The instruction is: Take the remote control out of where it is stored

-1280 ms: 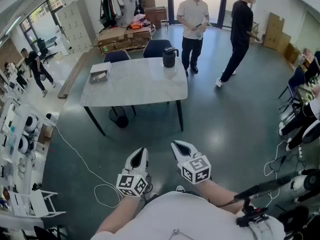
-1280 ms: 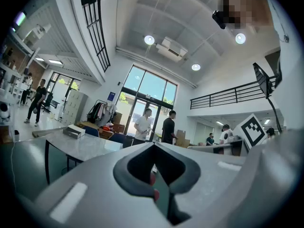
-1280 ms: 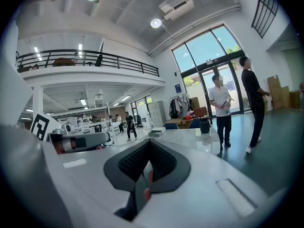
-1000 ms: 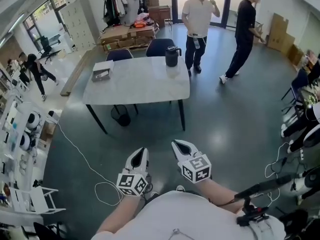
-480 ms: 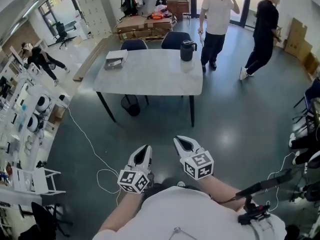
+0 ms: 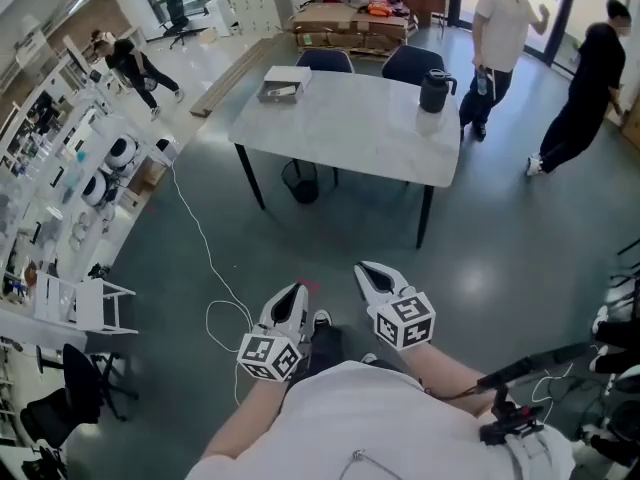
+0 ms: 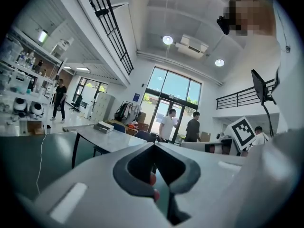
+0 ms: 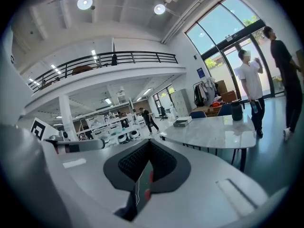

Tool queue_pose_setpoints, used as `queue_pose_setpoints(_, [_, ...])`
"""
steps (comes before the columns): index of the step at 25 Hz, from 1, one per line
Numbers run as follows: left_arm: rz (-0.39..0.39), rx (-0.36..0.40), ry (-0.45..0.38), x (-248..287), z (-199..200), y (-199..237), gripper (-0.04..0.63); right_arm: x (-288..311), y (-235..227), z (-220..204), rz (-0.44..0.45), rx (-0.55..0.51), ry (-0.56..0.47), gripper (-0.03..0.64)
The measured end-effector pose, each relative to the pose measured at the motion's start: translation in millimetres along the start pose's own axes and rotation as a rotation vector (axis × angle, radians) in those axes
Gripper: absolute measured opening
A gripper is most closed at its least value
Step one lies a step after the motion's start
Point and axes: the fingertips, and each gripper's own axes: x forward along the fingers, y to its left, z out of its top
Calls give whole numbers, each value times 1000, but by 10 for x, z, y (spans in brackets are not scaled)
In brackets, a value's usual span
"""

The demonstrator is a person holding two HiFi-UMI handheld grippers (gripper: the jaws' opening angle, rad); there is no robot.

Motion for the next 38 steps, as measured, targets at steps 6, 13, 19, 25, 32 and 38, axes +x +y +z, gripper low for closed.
queue_pose_setpoints(6, [34,-6,-20,234,64,575,0,597,50,85,44,-33,31,25])
queue_pose_setpoints(13, [7,33,-67,785,601,1192,0,1394,-173,333,-6,-12,64,23])
queue_pose_setpoints(19, [13,32,-67,1103,1070,2120,0,2396,-67,691,-3,-26,68,25])
queue_pose_setpoints(25, [15,7,-72,1464,1432,2985,0,3256,-63,959,-30,-39,77,25])
queue_pose_setpoints(32, [-8,5,-80,1797,1681,3668,0,3948,-76,1148,-60,-43,75,25])
queue_pose_setpoints(38, [-4,-25,-68,2081,1715,4070,0,4358,-245,1189,-82,-35,95,25])
